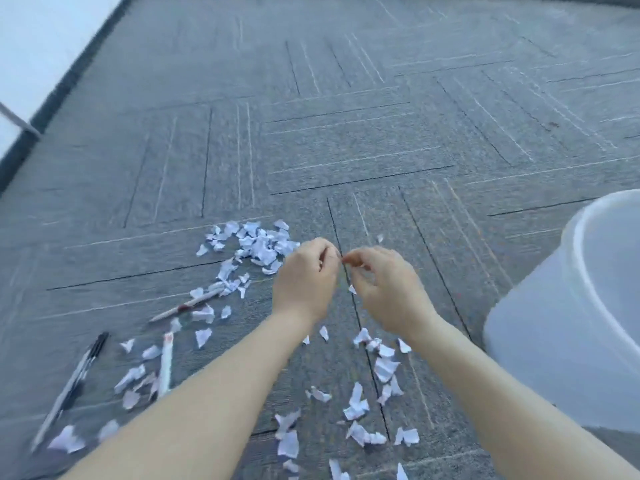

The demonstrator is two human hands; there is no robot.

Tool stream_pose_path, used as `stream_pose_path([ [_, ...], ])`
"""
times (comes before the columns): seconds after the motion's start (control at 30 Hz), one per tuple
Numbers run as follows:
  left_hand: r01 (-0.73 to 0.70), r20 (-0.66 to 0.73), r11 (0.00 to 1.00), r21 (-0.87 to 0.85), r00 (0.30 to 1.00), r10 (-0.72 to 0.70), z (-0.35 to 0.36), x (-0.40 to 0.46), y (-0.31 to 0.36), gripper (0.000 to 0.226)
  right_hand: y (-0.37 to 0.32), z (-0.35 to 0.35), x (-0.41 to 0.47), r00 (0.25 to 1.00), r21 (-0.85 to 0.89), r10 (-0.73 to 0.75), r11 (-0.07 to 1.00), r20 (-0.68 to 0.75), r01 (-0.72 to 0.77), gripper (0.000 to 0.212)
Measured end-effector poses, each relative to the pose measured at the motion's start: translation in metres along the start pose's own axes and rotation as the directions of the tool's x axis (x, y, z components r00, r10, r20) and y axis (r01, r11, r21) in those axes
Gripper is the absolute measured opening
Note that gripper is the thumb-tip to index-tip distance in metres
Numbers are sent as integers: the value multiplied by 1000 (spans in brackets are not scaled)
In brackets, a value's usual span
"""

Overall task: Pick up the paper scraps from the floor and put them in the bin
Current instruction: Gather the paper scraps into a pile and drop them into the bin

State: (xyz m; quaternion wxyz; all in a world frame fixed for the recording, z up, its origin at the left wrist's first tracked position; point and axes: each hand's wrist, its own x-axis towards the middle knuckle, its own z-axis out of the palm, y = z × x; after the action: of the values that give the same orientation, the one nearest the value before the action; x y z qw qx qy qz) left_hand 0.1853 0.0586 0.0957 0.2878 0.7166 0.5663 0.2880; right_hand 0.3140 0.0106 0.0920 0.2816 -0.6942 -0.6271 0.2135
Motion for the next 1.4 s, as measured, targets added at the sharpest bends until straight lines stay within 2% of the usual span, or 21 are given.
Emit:
stream_pose_path([
  [0.1,199,8,967,159,979,-202,-37,-15,-78,21,1,81,23,972,-12,-39,999,233,43,44],
  [0.17,334,43,919,210,936,-350,-58,-31,-118,19,-2,119,36,951,-70,-17,997,307,40,52],
  [0.27,503,62,834,227,847,-528,-77,-66,-174,38,-8,166,66,942,-150,47,989,332,4,60],
  [0.33,521,55,811,266,832,-552,-72,-80,-187,49,3,169,88,957,-228,108,973,268,-46,67],
  [0.43,560,8,780,279,811,-585,-62,-82,-207,63,8,188,131,962,-284,101,958,253,-26,77],
  [0.57,506,35,838,205,852,-523,-48,-63,-221,71,4,213,171,958,-93,54,995,281,-29,81],
  [0.73,405,45,906,121,910,-413,-49,-30,-243,72,-7,219,146,907,-17,-181,979,382,202,57],
  [0.83,320,24,938,133,945,-326,-46,-28,-251,72,-6,210,124,913,53,-327,945,244,324,47],
  [0.9,294,-4,943,154,955,-297,-42,-30,-255,71,-23,218,153,917,-3,-349,934,196,356,50],
  [0.97,284,-3,945,162,958,-288,-42,-31,-256,71,-49,237,193,883,-128,-346,907,317,402,57],
  [1.03,293,1,942,166,955,-297,-42,-31,-256,71,-72,258,221,799,-260,-337,821,497,508,60],
  [1.13,301,10,934,192,951,-309,-42,-31,-256,72,-79,275,236,694,-317,-283,734,662,601,59],
  [1.27,313,31,930,192,945,-324,-41,-30,-257,72,-62,267,233,685,-266,-295,764,667,588,48],
  [1.4,325,35,929,177,941,-336,-41,-30,-259,70,-31,233,193,685,-177,-351,799,639,574,43],
])
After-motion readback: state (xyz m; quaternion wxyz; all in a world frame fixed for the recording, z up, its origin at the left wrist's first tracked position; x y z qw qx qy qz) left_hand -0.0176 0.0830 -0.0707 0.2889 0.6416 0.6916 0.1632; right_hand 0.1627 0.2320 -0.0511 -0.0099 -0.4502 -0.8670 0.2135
